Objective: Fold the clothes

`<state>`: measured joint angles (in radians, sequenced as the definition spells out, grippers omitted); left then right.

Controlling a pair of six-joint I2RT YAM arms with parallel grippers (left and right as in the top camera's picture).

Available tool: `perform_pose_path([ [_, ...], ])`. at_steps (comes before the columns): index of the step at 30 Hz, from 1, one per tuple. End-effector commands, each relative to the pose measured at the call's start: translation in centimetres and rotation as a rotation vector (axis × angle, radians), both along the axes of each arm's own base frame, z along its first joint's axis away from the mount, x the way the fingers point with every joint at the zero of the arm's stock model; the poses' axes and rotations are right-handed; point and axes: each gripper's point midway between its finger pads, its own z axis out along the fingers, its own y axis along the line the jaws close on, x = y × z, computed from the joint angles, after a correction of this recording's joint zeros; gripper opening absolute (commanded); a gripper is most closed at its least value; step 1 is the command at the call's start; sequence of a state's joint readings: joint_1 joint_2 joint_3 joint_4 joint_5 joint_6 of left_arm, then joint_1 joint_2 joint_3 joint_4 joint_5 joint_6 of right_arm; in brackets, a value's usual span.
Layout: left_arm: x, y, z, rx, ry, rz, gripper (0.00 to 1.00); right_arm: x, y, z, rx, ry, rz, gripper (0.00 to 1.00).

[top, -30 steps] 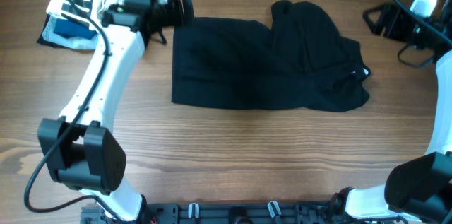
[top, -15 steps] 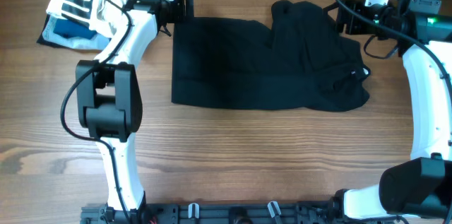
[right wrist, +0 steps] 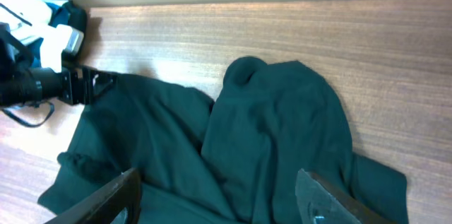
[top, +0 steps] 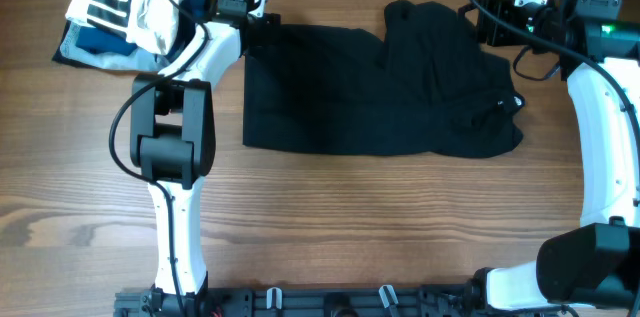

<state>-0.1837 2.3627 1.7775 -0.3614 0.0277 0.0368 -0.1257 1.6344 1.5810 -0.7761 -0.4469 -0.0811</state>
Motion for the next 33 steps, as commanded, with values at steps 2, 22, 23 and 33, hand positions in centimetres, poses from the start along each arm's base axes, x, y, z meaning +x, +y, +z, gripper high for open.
perform_pose_path([
  [2,-0.2,0.1,-2.7,0.02,0.036,-0.003,0.64,0.8,-0.1,0.2,-0.021,-0.027,0.003,0.67],
  [22,-3.2,3.2,3.6,0.066,0.093,0.218,0.04,12.1,-2.8,-8.2,-0.002,-0.133,-0.143,0.53],
  [23,-3.9,3.2,4.3,0.068,0.107,0.22,0.04,13.2,-3.0,-11.1,0.026,-0.104,-0.166,0.6],
  [33,-6.3,3.4,4.3,0.09,0.196,0.221,0.04,16.4,-1.6,-19.9,0.038,-0.103,-0.167,0.64],
])
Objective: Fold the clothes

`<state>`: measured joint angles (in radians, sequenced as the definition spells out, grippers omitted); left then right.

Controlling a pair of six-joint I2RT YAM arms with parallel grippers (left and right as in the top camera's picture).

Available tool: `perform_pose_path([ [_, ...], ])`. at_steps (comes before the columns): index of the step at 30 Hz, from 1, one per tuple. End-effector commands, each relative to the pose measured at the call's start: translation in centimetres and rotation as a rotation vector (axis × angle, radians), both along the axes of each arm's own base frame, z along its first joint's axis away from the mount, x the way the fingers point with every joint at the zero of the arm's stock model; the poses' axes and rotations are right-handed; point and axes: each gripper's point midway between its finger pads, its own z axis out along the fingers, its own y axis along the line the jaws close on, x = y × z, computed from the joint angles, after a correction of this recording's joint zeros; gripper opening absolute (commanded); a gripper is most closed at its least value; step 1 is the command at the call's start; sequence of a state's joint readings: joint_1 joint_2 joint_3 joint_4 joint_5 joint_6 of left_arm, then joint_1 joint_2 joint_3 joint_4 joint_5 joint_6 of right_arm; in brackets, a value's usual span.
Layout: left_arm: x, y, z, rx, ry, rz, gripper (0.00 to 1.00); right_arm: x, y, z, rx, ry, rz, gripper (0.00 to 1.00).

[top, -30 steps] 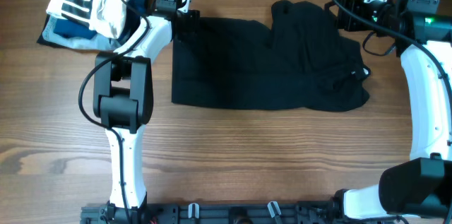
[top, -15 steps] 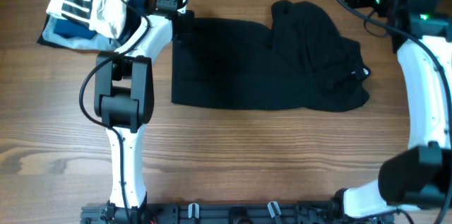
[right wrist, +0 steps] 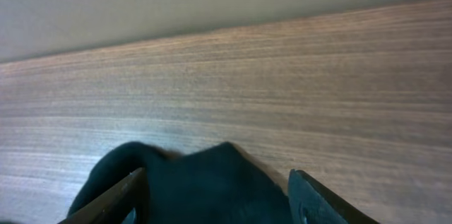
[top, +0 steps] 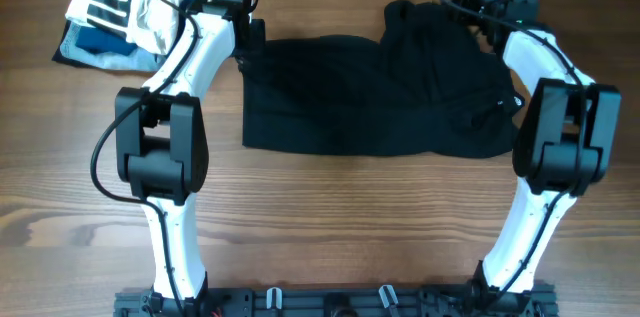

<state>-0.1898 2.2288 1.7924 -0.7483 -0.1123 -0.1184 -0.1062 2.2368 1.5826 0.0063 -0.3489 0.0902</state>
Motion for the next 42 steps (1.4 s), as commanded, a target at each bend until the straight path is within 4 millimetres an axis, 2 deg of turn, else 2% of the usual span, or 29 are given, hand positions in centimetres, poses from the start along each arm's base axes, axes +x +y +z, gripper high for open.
perform_pose_path([
  [1,0.0,0.1,1.1,0.006,-0.021,0.022,0.04,0.5,1.1,-3.0,0.003,0.026,-0.003,0.66],
  [4,0.0,0.1,1.1,0.004,-0.023,0.026,0.04,0.1,1.6,-5.6,0.003,0.071,0.006,0.66],
  [10,0.1,0.0,1.1,-0.002,-0.027,0.029,0.04,-0.3,0.9,-7.9,-0.02,0.118,-0.026,0.66],
  [12,0.1,0.0,1.1,-0.009,-0.027,0.045,0.04,-0.5,0.6,-8.2,-0.03,0.13,-0.039,0.56],
  [15,0.1,0.0,1.1,-0.009,-0.027,0.045,0.04,-0.9,0.4,-8.7,-0.036,0.158,-0.047,0.11],
  [16,0.1,0.0,1.1,-0.009,-0.027,0.045,0.04,-1.1,0.4,-8.8,-0.035,0.169,-0.047,0.04],
  [17,0.1,0.0,1.1,-0.009,-0.027,0.045,0.04,-1.3,0.4,-8.9,-0.035,0.181,-0.047,0.04],
  [20,0.1,0.0,1.1,-0.009,-0.027,0.045,0.04,-2.1,0.0,-7.3,-0.037,0.205,-0.056,0.04],
  [23,0.1,0.0,1.1,-0.008,-0.027,0.045,0.04,-2.7,-0.9,-3.8,-0.063,0.198,-0.08,0.04],
  [24,0.1,0.0,1.1,-0.008,-0.027,0.045,0.04,-3.2,-1.1,-2.2,-0.077,0.196,-0.072,0.04],
  [26,0.1,0.0,1.1,-0.008,-0.027,0.045,0.04,-4.5,-1.7,-0.4,-0.099,0.226,-0.09,0.04],
  [28,0.1,0.0,1.1,-0.008,-0.027,0.045,0.04,-5.8,-1.8,-0.1,-0.118,0.27,-0.086,0.04],
  [32,-0.1,0.1,1.0,-0.007,-0.019,0.045,0.04,-8.6,-1.6,-2.1,-0.132,0.407,-0.059,0.04],
  [34,-0.1,0.1,1.0,-0.006,-0.017,0.045,0.04,-7.9,-1.6,-1.7,-0.136,0.373,-0.059,0.04],
  [35,-0.1,0.1,1.0,-0.006,-0.017,0.045,0.04,-7.0,-1.6,-1.0,-0.145,0.322,-0.043,0.13],
  [36,-0.1,0.1,1.0,-0.006,-0.017,0.045,0.04,-5.8,-1.5,-0.3,-0.151,0.263,-0.038,0.4],
  [38,-0.1,0.1,1.0,-0.006,-0.017,0.045,0.04,-4.2,-1.4,0.2,-0.174,0.184,-0.02,0.59],
  [40,-0.1,0.1,1.0,-0.007,-0.019,0.045,0.04,-3.3,-0.9,-0.2,-0.198,0.146,0.004,0.67],
  [42,-0.1,0.1,1.0,-0.007,-0.02,0.045,0.04,-2.4,-0.1,-1.8,-0.225,0.123,0.039,0.69],
])
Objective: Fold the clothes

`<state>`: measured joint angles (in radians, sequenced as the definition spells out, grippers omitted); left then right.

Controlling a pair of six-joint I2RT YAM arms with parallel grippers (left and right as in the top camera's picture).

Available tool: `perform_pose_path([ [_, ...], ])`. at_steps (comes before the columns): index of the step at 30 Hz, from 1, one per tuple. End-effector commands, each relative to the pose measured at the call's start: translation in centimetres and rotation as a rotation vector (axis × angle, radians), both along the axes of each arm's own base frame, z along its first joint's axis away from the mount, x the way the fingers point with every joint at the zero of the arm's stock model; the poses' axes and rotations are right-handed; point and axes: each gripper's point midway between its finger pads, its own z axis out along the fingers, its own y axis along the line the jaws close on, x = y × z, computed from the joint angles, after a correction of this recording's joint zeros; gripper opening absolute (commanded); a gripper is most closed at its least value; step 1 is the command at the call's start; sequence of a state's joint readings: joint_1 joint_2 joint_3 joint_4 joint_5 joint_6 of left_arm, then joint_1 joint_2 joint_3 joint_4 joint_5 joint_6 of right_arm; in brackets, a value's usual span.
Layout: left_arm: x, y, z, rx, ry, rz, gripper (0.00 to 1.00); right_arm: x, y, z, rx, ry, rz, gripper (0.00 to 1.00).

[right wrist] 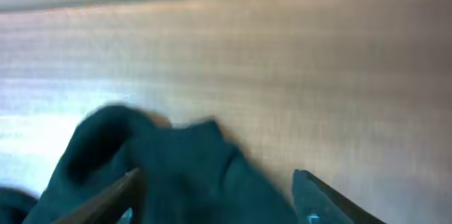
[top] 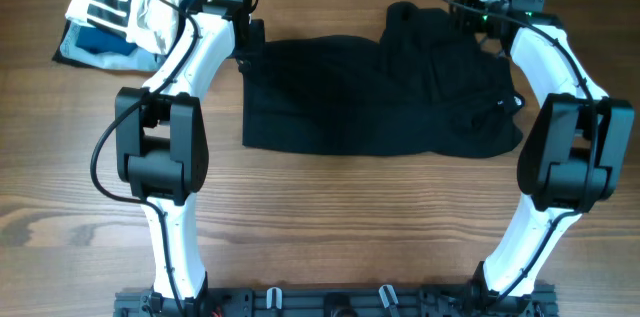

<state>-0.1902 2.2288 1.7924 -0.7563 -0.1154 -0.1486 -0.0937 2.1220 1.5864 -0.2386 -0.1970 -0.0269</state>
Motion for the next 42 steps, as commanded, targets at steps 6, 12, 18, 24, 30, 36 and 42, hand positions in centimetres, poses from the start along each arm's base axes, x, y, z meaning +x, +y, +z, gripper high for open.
perform_pose_path([
  [6,0.1,0.0,1.1,0.001,-0.026,0.017,0.04,2.2,4.1,-9.4,-0.087,0.004,0.135,0.7],
  [12,0.0,0.0,1.1,0.002,-0.021,0.017,0.04,3.3,4.4,-10.4,-0.12,-0.04,0.118,0.67],
  [18,0.0,0.0,1.1,0.002,-0.022,0.016,0.04,3.8,3.9,-12.3,-0.14,-0.055,0.096,0.65],
  [24,0.0,0.0,1.1,0.002,-0.023,0.017,0.04,4.5,4.0,-12.6,-0.113,-0.066,0.071,0.19],
  [30,0.2,0.0,1.1,0.0,-0.029,0.017,0.04,7.5,3.5,-6.3,-0.092,-0.048,0.046,0.04],
  [36,0.2,0.0,1.1,0.001,-0.028,0.016,0.04,7.0,2.7,0.7,-0.1,0.037,0.048,0.04],
  [42,-0.2,0.2,1.0,0.004,-0.012,0.019,0.04,0.5,2.4,0.4,-0.066,0.313,0.062,0.04],
])
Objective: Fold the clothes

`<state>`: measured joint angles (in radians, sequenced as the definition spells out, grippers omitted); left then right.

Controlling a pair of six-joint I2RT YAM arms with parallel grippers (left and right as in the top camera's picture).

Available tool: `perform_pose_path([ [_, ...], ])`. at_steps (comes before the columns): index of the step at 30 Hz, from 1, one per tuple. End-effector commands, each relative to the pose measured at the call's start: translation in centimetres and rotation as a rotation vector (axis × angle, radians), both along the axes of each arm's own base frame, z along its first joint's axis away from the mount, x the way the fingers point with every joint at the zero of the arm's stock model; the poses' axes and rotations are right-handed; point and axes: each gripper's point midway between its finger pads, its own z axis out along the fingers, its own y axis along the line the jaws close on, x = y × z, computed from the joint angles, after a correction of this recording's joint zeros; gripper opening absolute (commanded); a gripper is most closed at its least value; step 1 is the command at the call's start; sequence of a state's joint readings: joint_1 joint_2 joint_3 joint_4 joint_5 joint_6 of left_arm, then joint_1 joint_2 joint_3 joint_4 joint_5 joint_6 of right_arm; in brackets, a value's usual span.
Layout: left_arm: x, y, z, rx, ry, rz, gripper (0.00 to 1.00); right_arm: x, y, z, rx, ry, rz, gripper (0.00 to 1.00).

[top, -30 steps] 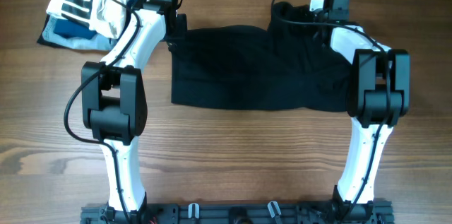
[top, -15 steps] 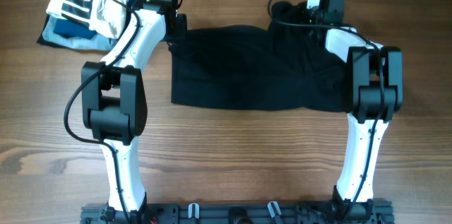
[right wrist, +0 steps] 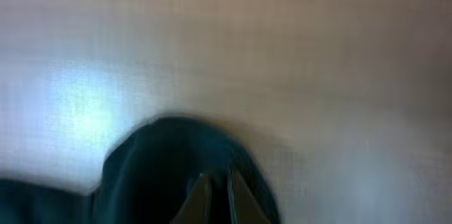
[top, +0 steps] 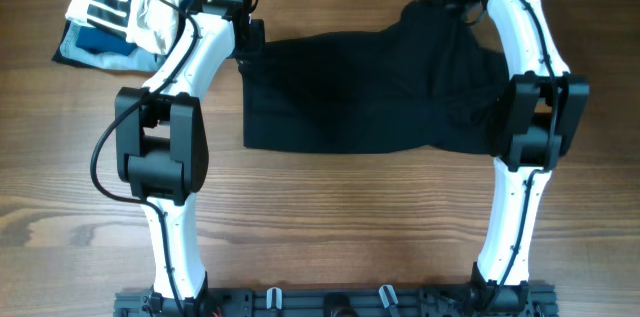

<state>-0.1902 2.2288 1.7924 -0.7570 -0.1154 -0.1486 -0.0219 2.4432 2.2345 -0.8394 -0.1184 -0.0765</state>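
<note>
A black garment (top: pixel 360 97) lies spread across the far half of the wooden table (top: pixel 330 217). Its far right part is drawn up into a peak. My right gripper sits at that peak. In the blurred right wrist view the gripper (right wrist: pixel 215 189) has its fingers nearly together, pinching a dark fold of the garment (right wrist: pixel 162 174). My left gripper (top: pixel 244 45) points down at the garment's far left corner; the cloth there is drawn to it, though the fingers are hard to make out from overhead.
A pile of other clothes (top: pixel 130 2), striped, white and blue, lies at the far left corner, just beyond the left arm. The table's far edge runs close behind both grippers.
My right gripper was open over the garment's far right fold; now it is shut on that fold, a little further left and back. The cloth there is pulled into a peak. The left arm has not moved.
First both grippers stood at the garment's far edge, the right one open and off to the right. Then the left gripper sat at the far left corner and the right hung open over the far right fold. Now the right gripper pinches that fold.
</note>
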Motion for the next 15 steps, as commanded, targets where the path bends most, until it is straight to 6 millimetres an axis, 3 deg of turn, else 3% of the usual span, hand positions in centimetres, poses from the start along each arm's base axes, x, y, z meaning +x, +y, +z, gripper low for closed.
perform_pose_path([
  [1,-0.3,0.2,0.9,0.006,-0.006,0.019,0.04,-3.3,-0.2,1.4,0.02,0.109,0.001,0.04],
  [3,-0.7,0.3,0.8,0.009,0.012,0.019,0.04,-6.3,-0.1,-0.7,0.024,0.244,0.0,0.04],
  [5,-0.9,0.4,0.7,0.012,0.021,0.019,0.04,-7.9,0.0,-2.0,0.026,0.315,0.0,0.08],
  [6,-1.0,0.4,0.7,0.013,0.025,0.018,0.04,-8.8,0.0,-2.7,0.024,0.349,0.008,0.34],
  [8,-1.1,0.4,0.6,0.013,0.026,0.019,0.04,-9.0,-0.1,-2.7,0.016,0.356,0.022,0.51],
  [10,-1.0,0.4,0.7,0.012,0.026,0.019,0.04,-6.9,-0.7,-1.9,-0.019,0.265,0.01,0.72],
  [13,-1.0,0.5,0.7,0.012,0.025,0.02,0.04,-3.5,-0.8,-0.2,-0.022,0.121,0.008,0.78],
  [15,-1.0,0.6,0.7,0.012,0.025,0.023,0.04,-2.4,-0.8,0.0,-0.022,0.071,0.006,0.78],
])
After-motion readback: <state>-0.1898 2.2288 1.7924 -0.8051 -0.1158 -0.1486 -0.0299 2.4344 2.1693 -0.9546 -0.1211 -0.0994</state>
